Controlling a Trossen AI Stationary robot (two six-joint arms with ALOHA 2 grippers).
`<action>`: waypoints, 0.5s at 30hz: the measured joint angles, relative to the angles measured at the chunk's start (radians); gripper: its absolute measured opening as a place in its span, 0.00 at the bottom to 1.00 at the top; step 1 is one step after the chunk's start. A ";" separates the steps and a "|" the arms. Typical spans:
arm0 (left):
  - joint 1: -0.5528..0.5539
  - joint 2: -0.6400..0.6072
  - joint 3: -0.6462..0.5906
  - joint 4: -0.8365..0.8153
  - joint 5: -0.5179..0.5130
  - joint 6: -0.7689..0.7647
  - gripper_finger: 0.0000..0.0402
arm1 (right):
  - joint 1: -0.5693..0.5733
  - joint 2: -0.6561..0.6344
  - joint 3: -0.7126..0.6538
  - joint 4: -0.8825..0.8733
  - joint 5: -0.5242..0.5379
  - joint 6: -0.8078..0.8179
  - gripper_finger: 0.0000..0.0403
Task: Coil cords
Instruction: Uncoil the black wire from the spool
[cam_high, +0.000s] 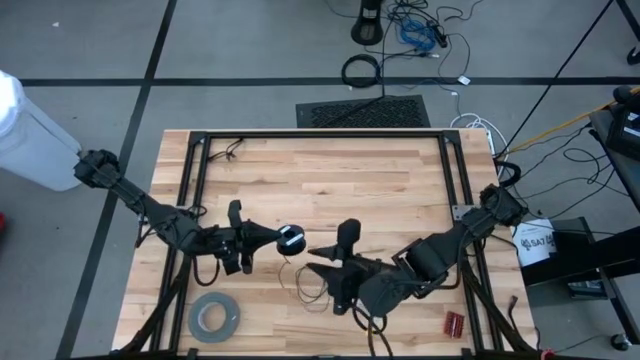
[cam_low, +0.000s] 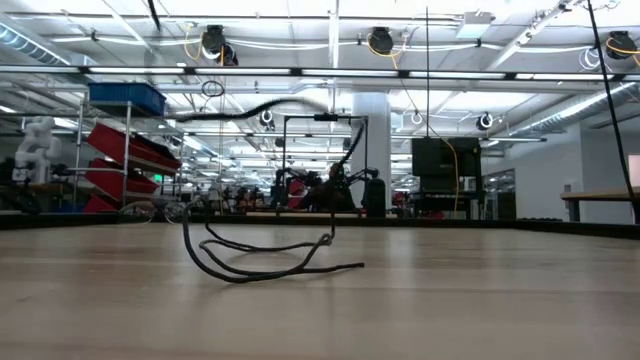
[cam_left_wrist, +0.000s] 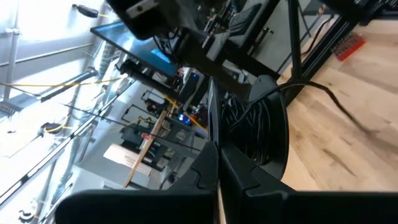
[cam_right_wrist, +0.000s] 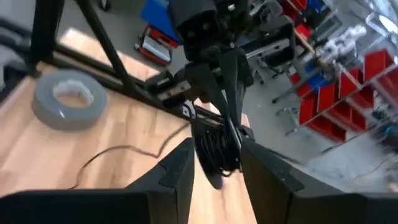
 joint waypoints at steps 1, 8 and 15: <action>-0.004 0.000 0.000 0.001 0.004 -0.001 0.00 | -0.006 0.001 -0.001 -0.007 -0.001 -0.016 0.29; -0.019 0.000 0.000 0.000 0.064 -0.026 0.00 | -0.050 0.001 -0.001 -0.040 -0.018 -0.041 0.29; -0.019 0.000 0.000 0.000 0.074 -0.030 0.00 | -0.082 0.001 -0.002 -0.038 -0.115 -0.049 0.29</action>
